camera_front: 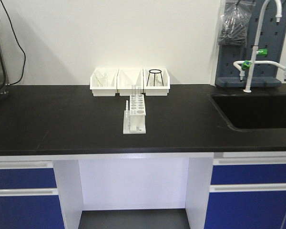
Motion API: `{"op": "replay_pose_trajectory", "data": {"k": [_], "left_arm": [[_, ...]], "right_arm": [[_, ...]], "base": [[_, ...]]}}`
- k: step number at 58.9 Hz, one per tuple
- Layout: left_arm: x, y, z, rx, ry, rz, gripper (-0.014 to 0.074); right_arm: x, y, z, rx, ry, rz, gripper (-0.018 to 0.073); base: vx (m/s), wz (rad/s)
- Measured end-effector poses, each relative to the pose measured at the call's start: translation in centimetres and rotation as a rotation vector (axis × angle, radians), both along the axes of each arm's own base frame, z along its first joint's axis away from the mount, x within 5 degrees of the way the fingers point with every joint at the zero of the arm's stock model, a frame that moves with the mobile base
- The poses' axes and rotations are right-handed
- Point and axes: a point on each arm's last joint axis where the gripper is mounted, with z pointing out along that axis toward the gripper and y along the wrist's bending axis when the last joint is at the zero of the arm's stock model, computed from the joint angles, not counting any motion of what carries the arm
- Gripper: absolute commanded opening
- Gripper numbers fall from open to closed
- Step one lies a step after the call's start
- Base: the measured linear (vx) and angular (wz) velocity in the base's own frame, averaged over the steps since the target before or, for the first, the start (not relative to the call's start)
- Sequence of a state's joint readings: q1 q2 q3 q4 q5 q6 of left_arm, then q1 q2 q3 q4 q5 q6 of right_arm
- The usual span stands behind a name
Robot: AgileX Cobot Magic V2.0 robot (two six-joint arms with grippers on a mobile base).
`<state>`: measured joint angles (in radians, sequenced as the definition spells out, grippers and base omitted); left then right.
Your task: Flip and reinsert test tube from rack
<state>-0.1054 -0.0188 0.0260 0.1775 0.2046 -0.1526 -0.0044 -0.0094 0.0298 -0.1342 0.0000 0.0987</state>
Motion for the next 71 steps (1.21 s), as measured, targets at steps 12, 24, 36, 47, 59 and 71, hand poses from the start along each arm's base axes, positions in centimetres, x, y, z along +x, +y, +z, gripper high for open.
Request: {"op": "replay_pose_trajectory", "data": {"k": [12, 24, 36, 47, 59, 71], "left_arm": [[0.00, 0.00, 0.00, 0.000, 0.000, 0.000, -0.0006], [0.00, 0.00, 0.00, 0.000, 0.000, 0.000, -0.0006], [0.00, 0.00, 0.00, 0.000, 0.000, 0.000, -0.0006], [0.00, 0.00, 0.00, 0.000, 0.000, 0.000, -0.0006], [0.00, 0.00, 0.00, 0.000, 0.000, 0.000, -0.0006], [0.00, 0.00, 0.00, 0.000, 0.000, 0.000, -0.0006]], "right_arm": [[0.00, 0.00, 0.00, 0.000, 0.000, 0.000, -0.0011], [0.00, 0.00, 0.00, 0.000, 0.000, 0.000, -0.0011], [0.00, 0.00, 0.00, 0.000, 0.000, 0.000, -0.0011], [0.00, 0.00, 0.00, 0.000, 0.000, 0.000, -0.0011], [0.00, 0.00, 0.00, 0.000, 0.000, 0.000, -0.0011], [0.00, 0.00, 0.00, 0.000, 0.000, 0.000, -0.0011]], "base": [[0.38, 0.07], [0.39, 0.05], [0.40, 0.01], [0.40, -0.01], [0.38, -0.01], [0.36, 0.00]]}}
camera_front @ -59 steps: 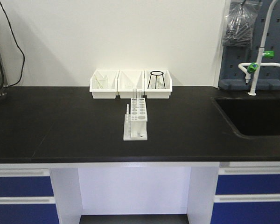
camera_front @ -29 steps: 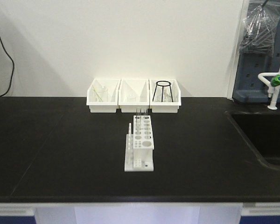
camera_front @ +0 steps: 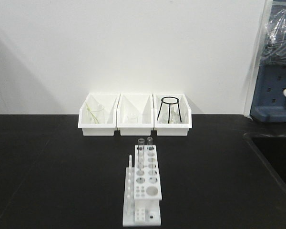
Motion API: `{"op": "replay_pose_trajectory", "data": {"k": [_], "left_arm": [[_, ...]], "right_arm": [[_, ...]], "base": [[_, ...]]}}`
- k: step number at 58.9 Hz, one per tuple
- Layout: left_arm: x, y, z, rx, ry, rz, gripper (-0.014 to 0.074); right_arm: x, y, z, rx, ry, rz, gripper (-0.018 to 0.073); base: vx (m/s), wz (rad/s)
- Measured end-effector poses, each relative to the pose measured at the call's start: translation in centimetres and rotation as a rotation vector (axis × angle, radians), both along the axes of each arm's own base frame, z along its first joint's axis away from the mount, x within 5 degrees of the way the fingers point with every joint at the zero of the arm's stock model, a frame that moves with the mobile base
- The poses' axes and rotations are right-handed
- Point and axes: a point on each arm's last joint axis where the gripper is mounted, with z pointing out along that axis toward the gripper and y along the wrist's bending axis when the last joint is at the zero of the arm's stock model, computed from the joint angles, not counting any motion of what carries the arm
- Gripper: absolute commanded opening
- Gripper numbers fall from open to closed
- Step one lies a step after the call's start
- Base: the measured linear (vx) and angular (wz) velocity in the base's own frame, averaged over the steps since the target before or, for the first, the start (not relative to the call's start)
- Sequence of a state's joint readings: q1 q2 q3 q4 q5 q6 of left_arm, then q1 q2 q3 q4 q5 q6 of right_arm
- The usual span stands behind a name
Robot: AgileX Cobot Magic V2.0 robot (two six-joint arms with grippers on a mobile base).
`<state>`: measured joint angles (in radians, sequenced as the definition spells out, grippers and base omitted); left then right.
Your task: Flip and reinsert test tube from rack
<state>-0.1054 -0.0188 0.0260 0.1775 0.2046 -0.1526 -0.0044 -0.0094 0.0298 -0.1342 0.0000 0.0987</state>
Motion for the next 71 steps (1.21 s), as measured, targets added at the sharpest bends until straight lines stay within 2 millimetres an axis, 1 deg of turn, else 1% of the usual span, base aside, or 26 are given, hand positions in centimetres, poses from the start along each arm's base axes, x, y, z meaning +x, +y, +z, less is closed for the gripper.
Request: {"op": "replay_pose_trajectory", "data": {"k": [34, 71], "left_arm": [[0.00, 0.00, 0.00, 0.000, 0.000, 0.000, -0.0006], [0.00, 0.00, 0.00, 0.000, 0.000, 0.000, -0.0006]], "right_arm": [[0.00, 0.00, 0.00, 0.000, 0.000, 0.000, -0.0011], [-0.01, 0.02, 0.15, 0.000, -0.017, 0.002, -0.0011]], "base": [[0.27, -0.02], [0.04, -0.02]]}}
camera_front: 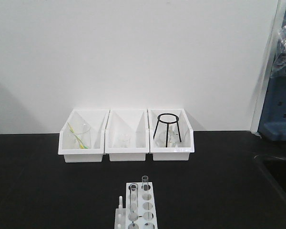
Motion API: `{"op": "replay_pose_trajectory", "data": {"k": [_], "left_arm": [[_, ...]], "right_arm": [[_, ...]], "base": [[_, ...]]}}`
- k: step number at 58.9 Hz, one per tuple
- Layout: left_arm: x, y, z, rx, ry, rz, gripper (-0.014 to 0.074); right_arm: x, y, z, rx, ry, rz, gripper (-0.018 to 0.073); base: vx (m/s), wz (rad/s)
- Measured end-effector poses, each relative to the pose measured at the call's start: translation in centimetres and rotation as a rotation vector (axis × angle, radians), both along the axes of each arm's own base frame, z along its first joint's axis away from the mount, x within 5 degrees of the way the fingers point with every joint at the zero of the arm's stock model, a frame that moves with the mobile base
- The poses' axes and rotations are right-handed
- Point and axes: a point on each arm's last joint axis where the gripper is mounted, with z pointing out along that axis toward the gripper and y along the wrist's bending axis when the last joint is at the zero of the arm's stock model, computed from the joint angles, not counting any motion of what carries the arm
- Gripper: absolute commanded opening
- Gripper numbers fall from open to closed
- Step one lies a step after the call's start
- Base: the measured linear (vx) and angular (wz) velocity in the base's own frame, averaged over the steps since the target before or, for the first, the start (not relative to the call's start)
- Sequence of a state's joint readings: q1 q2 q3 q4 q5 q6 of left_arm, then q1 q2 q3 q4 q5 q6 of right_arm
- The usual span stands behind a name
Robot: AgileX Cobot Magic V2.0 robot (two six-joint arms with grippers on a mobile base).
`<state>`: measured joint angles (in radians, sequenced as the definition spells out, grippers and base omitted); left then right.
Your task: Flip and reinsert test tube from rack
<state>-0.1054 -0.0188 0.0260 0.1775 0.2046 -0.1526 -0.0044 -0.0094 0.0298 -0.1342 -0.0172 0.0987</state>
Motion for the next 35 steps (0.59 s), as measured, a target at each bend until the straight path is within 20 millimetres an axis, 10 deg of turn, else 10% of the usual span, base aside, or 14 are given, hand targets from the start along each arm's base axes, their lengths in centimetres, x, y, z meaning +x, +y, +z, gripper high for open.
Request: {"op": "replay_pose_trajectory", "data": {"k": [17, 35], "left_arm": [[0.0, 0.0, 0.0, 0.000, 0.000, 0.000, -0.0006], [0.0, 0.0, 0.0, 0.000, 0.000, 0.000, -0.0006]], "right_arm": [[-0.4, 0.2, 2.4, -0.035, -0.183, 0.018, -0.0011], [0.4, 0.1, 13.9, -0.036, -0.250, 0.004, -0.0011]], "base": [[0.00, 0.00], [0.00, 0.00]]}}
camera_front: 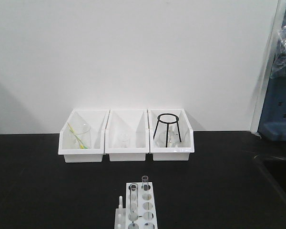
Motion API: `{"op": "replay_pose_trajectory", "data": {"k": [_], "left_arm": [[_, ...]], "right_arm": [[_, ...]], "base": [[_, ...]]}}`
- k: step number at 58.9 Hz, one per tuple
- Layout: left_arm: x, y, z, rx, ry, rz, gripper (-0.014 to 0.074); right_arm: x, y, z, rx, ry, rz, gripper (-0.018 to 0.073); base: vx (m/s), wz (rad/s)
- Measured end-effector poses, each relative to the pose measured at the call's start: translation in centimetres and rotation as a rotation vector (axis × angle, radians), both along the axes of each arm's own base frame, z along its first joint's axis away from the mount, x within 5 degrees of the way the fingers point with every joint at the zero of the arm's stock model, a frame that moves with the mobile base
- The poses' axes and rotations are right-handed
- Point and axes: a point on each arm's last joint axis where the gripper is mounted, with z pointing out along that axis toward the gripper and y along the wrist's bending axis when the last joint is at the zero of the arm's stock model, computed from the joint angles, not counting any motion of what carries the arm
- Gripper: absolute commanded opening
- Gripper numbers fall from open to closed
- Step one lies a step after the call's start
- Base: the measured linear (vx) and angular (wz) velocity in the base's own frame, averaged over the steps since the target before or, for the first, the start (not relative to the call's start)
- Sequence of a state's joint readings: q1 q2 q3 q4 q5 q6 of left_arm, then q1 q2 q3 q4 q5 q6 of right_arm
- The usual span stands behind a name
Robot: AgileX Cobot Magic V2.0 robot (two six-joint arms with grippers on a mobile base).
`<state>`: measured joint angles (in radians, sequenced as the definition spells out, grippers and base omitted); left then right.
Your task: Flip and reinsert test tube from rack
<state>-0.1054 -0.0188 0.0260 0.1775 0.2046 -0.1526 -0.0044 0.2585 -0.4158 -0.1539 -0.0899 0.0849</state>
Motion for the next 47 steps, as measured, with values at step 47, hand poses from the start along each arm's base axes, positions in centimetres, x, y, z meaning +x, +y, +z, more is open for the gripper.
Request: {"op": "replay_pose_trajectory", "data": {"k": [47], "left_arm": [[0.0, 0.0, 0.0, 0.000, 0.000, 0.000, -0.0006]], "right_arm": [[10.1, -0.1, 1.0, 0.001, 0.306, -0.001, 0.0257]], "base": [[0.00, 0.00]]}}
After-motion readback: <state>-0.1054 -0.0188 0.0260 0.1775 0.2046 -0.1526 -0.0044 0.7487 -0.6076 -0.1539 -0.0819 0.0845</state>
